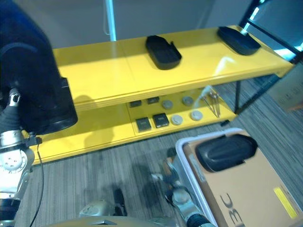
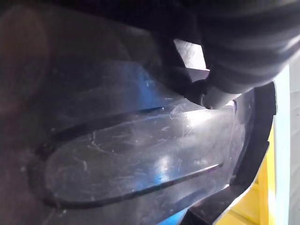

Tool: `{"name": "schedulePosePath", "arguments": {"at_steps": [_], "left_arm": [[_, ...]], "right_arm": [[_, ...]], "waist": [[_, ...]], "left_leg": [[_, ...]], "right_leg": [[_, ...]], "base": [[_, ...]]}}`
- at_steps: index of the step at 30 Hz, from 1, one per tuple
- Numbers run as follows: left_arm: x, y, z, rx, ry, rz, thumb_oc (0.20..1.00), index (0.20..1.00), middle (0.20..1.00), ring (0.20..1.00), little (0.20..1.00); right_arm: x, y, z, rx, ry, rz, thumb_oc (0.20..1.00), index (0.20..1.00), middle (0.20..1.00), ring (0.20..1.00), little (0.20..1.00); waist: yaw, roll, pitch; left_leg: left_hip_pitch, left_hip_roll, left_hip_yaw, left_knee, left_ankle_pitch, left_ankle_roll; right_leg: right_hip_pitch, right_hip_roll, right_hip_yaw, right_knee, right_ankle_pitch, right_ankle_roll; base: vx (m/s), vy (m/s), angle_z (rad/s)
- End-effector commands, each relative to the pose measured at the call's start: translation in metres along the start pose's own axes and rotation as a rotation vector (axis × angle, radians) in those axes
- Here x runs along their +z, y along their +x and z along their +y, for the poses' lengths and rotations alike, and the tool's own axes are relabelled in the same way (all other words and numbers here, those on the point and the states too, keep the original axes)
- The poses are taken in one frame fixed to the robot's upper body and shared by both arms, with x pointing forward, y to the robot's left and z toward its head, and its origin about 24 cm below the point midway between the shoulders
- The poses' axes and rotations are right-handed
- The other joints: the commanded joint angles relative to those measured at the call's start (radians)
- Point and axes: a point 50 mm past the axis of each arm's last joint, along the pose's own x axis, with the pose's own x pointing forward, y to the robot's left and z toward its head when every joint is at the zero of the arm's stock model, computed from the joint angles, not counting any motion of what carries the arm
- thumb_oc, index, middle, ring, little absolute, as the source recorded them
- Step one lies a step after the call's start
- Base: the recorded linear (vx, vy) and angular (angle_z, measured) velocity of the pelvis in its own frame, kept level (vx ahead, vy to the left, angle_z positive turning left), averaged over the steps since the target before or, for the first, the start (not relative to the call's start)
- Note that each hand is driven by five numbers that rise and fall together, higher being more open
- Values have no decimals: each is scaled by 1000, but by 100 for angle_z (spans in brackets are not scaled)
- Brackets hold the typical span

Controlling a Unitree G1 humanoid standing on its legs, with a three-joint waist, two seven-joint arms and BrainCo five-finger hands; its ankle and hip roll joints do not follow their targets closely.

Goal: Move parts from the plastic box to the shelf.

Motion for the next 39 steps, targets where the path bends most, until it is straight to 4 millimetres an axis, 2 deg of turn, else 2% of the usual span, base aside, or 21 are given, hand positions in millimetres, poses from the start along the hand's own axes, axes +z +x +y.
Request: {"name": "schedulePosePath", "arguments": {"at_steps": [1,3,5,6,10,13,14,16,17,18,19,20,21,22,23,24,26,30,34,36,39], "left_arm": [[19,21,-13,-81,-54,-95,200,200,200,200,200],[22,25,-23,-119,-102,-88,200,200,200,200,200],[22,24,-30,-142,-129,-80,200,200,200,200,200],[20,22,-38,-167,-156,-63,200,200,200,200,200],[15,13,-45,-192,-196,-2,200,200,200,200,200],[11,10,-47,-184,-213,42,200,200,200,200,200],[8,6,-47,-170,-221,66,200,200,200,200,200],[6,4,-48,-160,-223,81,200,200,200,200,200],[3,4,-47,-147,-249,104,200,200,200,200,200],[0,5,-45,-144,-264,124,200,200,200,200,200],[-3,5,-44,-139,-260,143,200,200,200,200,200],[-4,5,-44,-137,-257,147,200,200,200,200,200],[-10,2,-42,-125,-233,173,200,200,200,200,200],[-11,1,-42,-118,-229,179,200,200,200,200,200],[-13,0,-41,-108,-227,189,200,200,200,200,200],[-17,-2,-37,-79,-229,224,200,200,200,200,200],[-21,-3,-35,-52,-242,254,200,200,200,200,200],[-42,-7,-39,38,-231,382,200,200,200,200,200],[-51,-5,-37,90,-219,424,200,200,200,200,200],[-64,0,-35,191,-198,468,200,200,200,200,200],[-68,15,-36,286,-195,462,200,200,200,200,200]], "right_arm": [[-21,-1,6,116,106,183,1000,1000,1000,1000,1000],[-42,-5,0,178,163,351,1000,1000,1000,1000,1000],[-58,-12,0,230,227,438,1000,1000,1000,1000,1000],[-72,-19,2,279,234,503,1000,1000,1000,1000,1000],[-93,-34,14,398,255,633,1000,1000,1000,1000,1000],[-95,-36,18,398,278,635,1000,1000,1000,1000,1000],[-89,-32,15,391,312,620,1000,1000,1000,1000,1000],[-86,-29,11,387,320,605,1000,1000,1000,1000,1000],[-82,-26,7,373,315,586,1000,1000,1000,1000,1000],[-80,-25,6,358,310,575,1000,1000,1000,1000,1000],[-78,-23,4,344,310,566,1000,1000,1000,1000,1000],[-77,-23,3,343,309,565,1000,1000,1000,1000,1000],[-73,-20,-1,324,318,559,1000,1000,1000,1000,1000],[-72,-19,-2,324,314,560,1000,1000,1000,1000,1000],[-71,-19,-3,326,303,563,1000,1000,1000,1000,1000],[-69,-18,-7,335,245,567,1000,1000,1000,1000,1000],[-70,-17,-10,324,236,567,1000,1000,1000,1000,1000],[-74,-20,-10,286,345,592,1000,1000,1000,1000,1000],[-81,-25,-3,352,274,615,1000,1000,1000,1000,1000],[-95,-35,10,400,193,648,1000,1000,1000,1000,1000],[-96,-37,15,393,234,647,1000,1000,1000,1000,1000]], "waist": [[-31,6,-29],[-54,14,-14],[-73,10,-10],[-90,2,-13],[-97,-10,-22],[-94,-10,-36],[-93,-17,-34],[-90,-22,-24],[-78,-34,-2],[-71,-36,11],[-71,-37,14],[-69,-36,15],[-82,-28,2],[-83,-25,-1],[-83,-21,-3],[-86,-10,-13],[-85,-5,-17],[-113,6,-24],[-130,7,-25],[-158,7,-24],[-184,9,-12]], "left_leg": [[-33,100,-56,-15,-20,-133],[-19,101,-92,-15,-12,-132],[-10,84,-134,-15,-22,-130],[-4,58,-178,-15,-34,-123],[26,19,-216,-15,-66,-112],[49,10,-214,-15,-79,-109],[35,-7,-188,98,-128,-112],[-5,-8,-173,231,-152,-124],[-138,10,-199,472,-87,-165],[-204,30,-220,548,-45,-190],[-227,61,-218,549,-33,-202],[-225,71,-214,542,-33,-204],[-178,124,-196,405,-28,-206],[-158,134,-196,355,-20,-206],[-134,139,-206,289,-7,-208],[-101,148,-256,170,14,-213],[-87,142,-286,115,8,-209],[-53,136,-293,71,-15,-203],[-18,129,-288,42,-24,-193],[8,128,-275,9,-30,-186],[-1,124,-266,-7,-31,-183]], "right_leg": [[-41,130,-13,-229,88,-36],[-77,217,-3,-347,90,-69],[-80,272,33,-427,85,-85],[-91,308,71,-490,111,-95],[-73,335,100,-556,137,-107],[-45,332,115,-582,131,-114],[-16,314,123,-598,113,-132],[3,300,120,-603,108,-142],[29,287,135,-613,107,-162],[47,292,151,-631,110,-170],[56,294,154,-642,112,-167],[59,295,157,-643,113,-166],[54,297,164,-647,112,-155],[54,297,171,-647,113,-152],[56,297,185,-649,112,-149],[56,300,233,-654,108,-145],[61,299,262,-654,100,-145],[59,291,278,-651,97,-141],[55,288,284,-652,102,-132],[40,288,285,-655,105,-123],[7,289,295,-657,107,-116]], "base": [[166,-7,93],[127,-49,53],[142,-64,73],[203,-75,98],[173,-120,73],[165,-157,43],[129,-106,20],[64,-98,-7],[53,-136,-11],[87,-132,-9],[88,-55,3],[195,85,-24],[183,138,-48],[215,188,-63],[222,238,-55],[230,241,-49],[212,217,-62],[203,155,-37],[133,49,-22],[196,40,-4],[20,31,-6]]}}
